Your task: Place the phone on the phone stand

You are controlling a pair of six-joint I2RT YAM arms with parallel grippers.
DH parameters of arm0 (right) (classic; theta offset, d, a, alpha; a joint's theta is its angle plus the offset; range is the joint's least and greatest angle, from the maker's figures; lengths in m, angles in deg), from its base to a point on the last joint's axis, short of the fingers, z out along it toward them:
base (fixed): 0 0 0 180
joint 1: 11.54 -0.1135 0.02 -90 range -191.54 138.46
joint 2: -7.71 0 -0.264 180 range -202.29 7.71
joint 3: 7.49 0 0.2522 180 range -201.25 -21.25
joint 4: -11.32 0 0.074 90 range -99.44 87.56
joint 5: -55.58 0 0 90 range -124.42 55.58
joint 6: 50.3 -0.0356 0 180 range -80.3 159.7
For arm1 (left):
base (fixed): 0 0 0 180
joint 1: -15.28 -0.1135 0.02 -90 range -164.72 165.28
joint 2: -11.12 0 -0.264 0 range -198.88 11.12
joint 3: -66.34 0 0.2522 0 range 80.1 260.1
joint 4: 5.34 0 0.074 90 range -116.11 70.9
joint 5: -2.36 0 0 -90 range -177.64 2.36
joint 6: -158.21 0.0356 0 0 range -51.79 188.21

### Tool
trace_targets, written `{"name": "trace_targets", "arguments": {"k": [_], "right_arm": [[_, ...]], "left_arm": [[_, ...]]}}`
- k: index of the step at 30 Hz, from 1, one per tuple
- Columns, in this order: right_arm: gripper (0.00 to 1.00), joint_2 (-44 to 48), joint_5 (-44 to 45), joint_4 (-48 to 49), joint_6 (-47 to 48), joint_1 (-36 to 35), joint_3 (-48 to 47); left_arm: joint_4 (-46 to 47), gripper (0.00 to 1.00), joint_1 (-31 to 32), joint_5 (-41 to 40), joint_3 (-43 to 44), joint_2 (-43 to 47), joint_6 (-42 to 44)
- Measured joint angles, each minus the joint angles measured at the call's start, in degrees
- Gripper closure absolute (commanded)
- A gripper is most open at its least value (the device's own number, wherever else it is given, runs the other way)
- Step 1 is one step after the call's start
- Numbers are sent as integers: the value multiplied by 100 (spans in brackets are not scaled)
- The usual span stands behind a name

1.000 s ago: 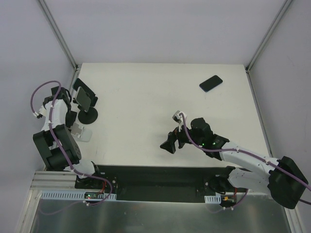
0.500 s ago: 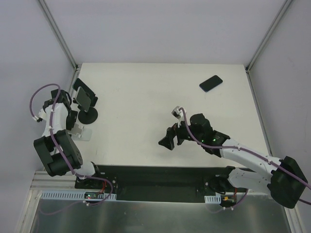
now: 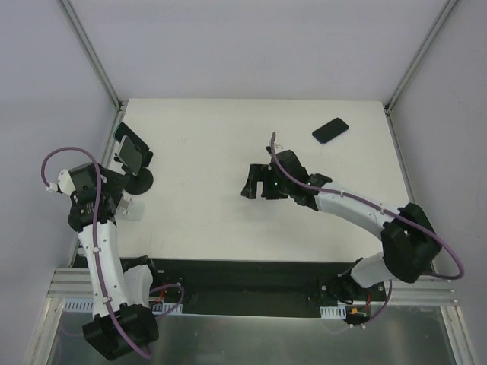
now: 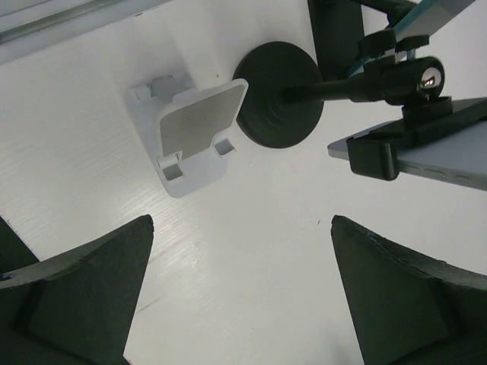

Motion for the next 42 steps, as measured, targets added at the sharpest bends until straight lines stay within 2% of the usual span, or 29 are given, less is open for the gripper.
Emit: {"name": "trace_targets", "arguments": {"k": [4,9,13,18,23,26,30,37,42], "right_arm": [[4,-776,391,-492,-531,369,-800],[4,-1403,1405,-1609,-1521,850,-1884],[4,-2188,2310,-2883,-2243,1414,-3342],[4,-3700,3241,-4546,-2872,2260,-5731],[4,-5001,3687,-5392,-3136,3067,-7267],[4,-5490,3711,-5462,-3058,3432,-7722],[4,-5871,3720,-5086,-2621,3727,-7945],[4,-6411,3781,-4227,-1631,3766,-8644],[4,-6728,3716,-3823,-1279,3770,-8843]], "left_arm": [[195,1,4,146,-339,188,245],[166,1,50,319,-546,496,240],[168,1,245,505,-507,476,264],[205,1,538,922,-214,461,525],[428,1,820,1552,-85,466,837],[518,1,1121,1884,-85,511,909],[765,3,1397,2387,-87,741,933],[1093,6,1397,2841,-118,798,922],[1176,6,1397,2999,-125,702,925]]}}
